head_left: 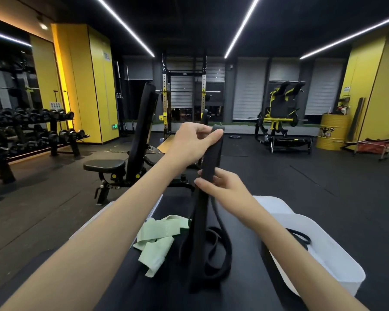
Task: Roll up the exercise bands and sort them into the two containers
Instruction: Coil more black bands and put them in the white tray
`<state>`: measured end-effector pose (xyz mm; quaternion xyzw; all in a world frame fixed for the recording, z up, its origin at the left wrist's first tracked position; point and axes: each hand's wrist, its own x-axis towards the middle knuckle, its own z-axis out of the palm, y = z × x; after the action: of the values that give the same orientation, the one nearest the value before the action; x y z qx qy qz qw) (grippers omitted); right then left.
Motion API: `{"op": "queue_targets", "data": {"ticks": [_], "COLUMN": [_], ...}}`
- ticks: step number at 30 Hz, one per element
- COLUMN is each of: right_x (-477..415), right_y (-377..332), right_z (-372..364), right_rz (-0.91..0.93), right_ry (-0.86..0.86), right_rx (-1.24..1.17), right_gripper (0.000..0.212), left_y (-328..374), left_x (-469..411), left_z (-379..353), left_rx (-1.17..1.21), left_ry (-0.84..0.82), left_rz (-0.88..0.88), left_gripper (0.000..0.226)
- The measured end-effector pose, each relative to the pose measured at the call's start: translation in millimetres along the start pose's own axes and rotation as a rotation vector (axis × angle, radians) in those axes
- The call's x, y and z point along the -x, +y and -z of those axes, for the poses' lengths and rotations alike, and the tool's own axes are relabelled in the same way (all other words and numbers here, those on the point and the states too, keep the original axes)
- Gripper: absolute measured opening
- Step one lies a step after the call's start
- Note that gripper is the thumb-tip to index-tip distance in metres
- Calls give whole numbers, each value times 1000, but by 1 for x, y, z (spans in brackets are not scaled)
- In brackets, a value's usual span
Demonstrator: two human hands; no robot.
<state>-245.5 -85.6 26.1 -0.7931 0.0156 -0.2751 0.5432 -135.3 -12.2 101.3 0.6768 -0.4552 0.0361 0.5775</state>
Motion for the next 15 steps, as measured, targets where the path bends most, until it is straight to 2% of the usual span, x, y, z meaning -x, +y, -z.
{"op": "queue_targets", "data": {"ticks": [3,6,9,13,15], "right_x": [6,11,15,16,12], "right_y": [-5,4,14,16,17], "right_z": [6,12,14,15,16], "right_rz": [-58,-104,-127,-103,-92], "right_ry": [-25,-36,-60,-65,-53], "right_rx": [-149,-146,-102,-129,-133], "right_gripper": [25,25,24,22,23], "left_y": [-4,-17,-34,-45,-52], "left_x": [8,20,30,52,67], "left_z": [-11,-19,-23,-27,-27], "left_rx": [133,253,236,202,302], "left_ry": [-15,-33,-84,-213,-257], "left_rz": [77,175,217,287,334], "left_gripper": [28,29,36,57,51]}}
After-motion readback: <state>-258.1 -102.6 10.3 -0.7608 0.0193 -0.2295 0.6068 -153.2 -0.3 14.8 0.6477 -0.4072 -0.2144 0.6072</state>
